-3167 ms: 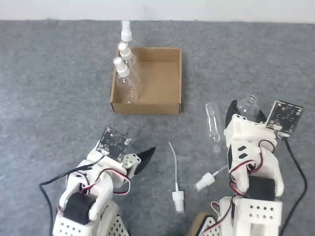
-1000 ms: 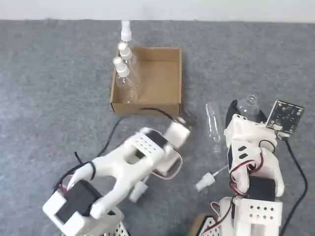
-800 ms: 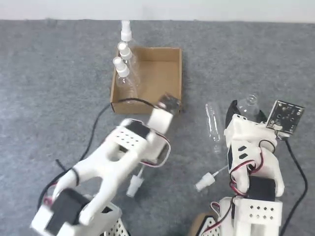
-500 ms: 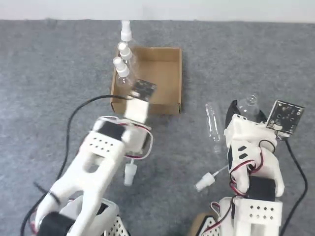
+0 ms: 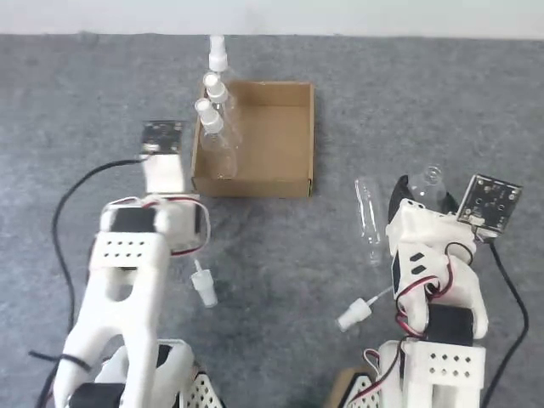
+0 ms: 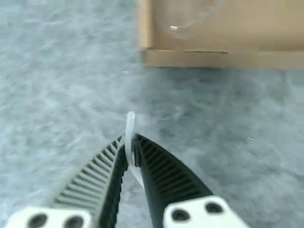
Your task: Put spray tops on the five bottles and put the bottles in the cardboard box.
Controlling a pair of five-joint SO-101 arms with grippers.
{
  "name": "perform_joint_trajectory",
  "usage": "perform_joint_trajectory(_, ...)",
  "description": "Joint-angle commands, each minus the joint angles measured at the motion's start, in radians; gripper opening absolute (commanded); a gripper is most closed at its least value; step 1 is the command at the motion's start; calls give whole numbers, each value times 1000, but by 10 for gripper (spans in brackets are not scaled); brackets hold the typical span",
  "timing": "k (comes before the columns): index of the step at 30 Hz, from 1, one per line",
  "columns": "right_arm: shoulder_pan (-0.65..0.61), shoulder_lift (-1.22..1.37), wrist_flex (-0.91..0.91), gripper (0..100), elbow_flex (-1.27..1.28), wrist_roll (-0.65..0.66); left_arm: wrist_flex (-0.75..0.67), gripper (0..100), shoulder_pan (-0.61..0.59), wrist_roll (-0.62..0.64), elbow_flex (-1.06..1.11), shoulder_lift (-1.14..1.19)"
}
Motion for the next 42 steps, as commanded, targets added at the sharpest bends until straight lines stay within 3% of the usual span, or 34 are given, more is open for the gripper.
perform_joint_trajectory(1, 4, -22, -24, 87, -18, -5, -32, 10, -97, 8, -16, -48)
perform_joint_trajectory(12, 2, -22, -33, 89, -3, -5, -60, 12, -407, -5, -5, -48)
perform_joint_trajectory(21, 2, -24, -33, 90, -2, -5, -60, 19, -586, -160, -15, -48)
perform_joint_trajectory(29, 2, -24, -33, 90, 2, -5, -52, 226, -595, -198, -7, -48)
perform_joint_trajectory(35, 2, -24, -33, 90, 2, -5, -38, 239, -595, -456, -13, -48)
perform_joint_trajectory(42, 2, -24, -33, 90, 2, -5, 160, 239, -585, -726, -84, -48)
